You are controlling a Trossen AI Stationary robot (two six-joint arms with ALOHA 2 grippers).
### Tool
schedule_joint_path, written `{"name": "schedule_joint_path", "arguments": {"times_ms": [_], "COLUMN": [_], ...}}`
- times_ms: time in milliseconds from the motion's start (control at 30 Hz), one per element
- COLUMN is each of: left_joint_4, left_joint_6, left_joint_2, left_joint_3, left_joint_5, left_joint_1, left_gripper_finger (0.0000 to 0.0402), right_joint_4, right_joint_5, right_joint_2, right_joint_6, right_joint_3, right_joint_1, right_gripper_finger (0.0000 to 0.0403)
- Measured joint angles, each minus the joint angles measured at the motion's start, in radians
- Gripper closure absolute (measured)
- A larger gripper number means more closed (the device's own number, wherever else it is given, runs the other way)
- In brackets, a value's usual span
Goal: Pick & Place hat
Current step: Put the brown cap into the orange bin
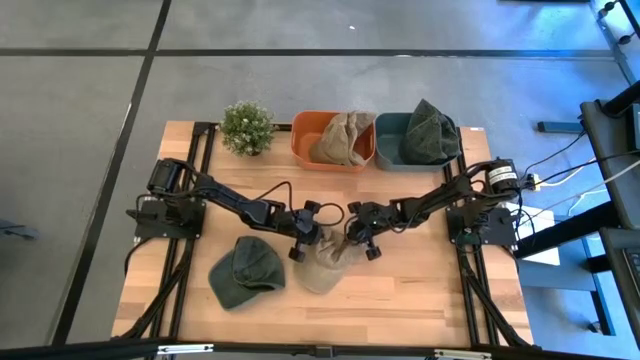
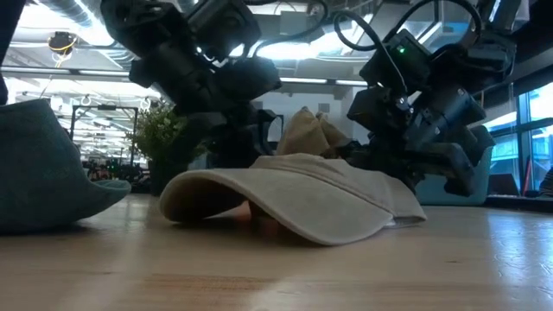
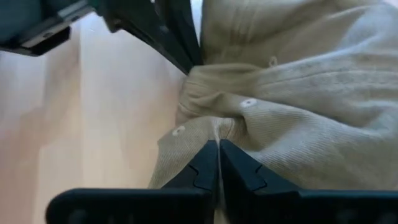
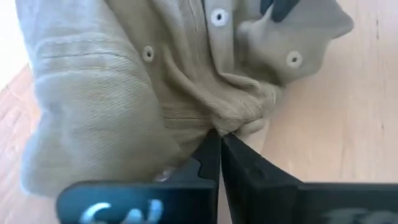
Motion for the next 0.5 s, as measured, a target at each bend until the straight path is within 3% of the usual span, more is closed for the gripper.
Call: {"name": "schedule_joint_path", "arguments": {"times_ms": [500], "left_joint_4": [-0.010], "left_joint_6": [0.035], "left_joint_2": [-0.020], "left_joint_3": [0.000], "left_joint_5": [-0.071], "left_joint_1": [0.000], "left_gripper_finger": [0.0380], "right_joint_4": [-0.113], "right_joint_5": [0.131], "right_joint_2": [-0.170], "right_joint_6": [0.008], "right_joint_3": [-0.009], "right_joint_1": [-0.002], "right_gripper_finger": [0.0401]}}
